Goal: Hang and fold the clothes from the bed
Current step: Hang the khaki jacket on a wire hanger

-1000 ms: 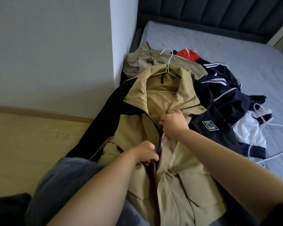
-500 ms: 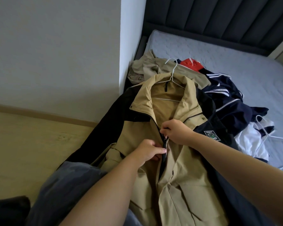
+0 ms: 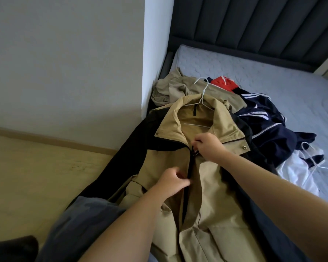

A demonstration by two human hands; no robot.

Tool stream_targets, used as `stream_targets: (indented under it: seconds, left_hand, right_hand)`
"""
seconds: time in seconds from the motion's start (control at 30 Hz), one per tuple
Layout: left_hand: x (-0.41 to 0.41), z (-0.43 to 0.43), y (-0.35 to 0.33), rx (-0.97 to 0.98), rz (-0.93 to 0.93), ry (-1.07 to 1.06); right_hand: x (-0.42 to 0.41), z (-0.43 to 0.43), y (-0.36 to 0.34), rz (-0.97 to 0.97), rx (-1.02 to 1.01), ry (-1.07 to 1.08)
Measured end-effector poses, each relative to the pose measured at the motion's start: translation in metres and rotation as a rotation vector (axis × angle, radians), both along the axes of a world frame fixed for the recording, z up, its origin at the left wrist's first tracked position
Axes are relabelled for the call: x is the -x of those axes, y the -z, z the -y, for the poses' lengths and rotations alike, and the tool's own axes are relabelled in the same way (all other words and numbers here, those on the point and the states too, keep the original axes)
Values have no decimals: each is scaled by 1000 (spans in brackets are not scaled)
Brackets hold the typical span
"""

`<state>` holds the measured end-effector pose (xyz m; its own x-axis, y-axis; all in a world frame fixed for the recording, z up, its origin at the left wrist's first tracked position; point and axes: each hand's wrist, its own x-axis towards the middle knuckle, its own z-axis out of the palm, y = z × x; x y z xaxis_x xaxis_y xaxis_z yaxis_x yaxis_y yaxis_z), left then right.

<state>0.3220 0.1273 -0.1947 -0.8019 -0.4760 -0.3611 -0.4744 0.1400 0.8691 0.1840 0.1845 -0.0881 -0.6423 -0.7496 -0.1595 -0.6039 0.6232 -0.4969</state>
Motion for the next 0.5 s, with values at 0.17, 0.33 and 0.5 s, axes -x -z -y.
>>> stream_targets:
  seconds: [0.17, 0.33, 0.5]
  left_hand:
    - [11, 6, -14, -81, -222, -185]
    - [11, 6, -14, -73, -193, -163]
    - [6, 9, -17, -54, -159, -111]
  right_hand:
    - [-7, -6, -6, 50, 27, -60]
    - [-13, -10, -5, 39, 42, -123]
    - [-14, -8, 4, -50, -25, -142]
